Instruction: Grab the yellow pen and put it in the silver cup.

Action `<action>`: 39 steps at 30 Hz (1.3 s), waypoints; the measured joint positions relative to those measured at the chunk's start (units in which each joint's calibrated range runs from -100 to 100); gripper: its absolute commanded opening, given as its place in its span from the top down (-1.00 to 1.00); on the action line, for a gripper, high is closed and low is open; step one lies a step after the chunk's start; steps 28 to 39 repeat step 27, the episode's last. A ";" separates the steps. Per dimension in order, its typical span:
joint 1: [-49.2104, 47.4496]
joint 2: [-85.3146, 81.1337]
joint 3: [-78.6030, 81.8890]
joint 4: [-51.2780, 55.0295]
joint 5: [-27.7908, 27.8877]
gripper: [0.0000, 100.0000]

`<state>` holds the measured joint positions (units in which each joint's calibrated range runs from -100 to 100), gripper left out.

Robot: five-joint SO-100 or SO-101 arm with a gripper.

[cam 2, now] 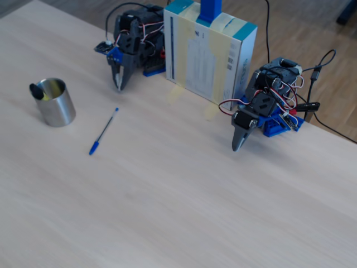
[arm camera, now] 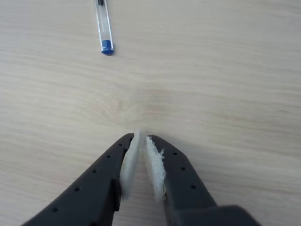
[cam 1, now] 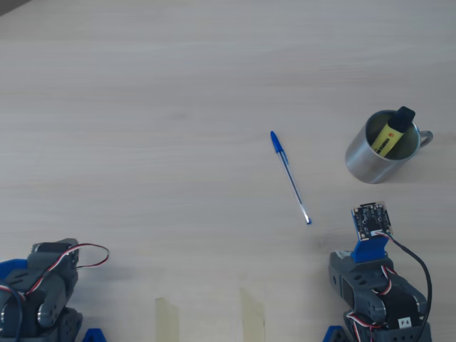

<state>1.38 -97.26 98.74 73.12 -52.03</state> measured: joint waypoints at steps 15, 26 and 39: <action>0.49 0.00 0.00 0.00 0.00 0.95; 0.65 0.00 0.00 0.00 0.00 0.95; 0.65 0.00 0.00 0.00 0.00 0.95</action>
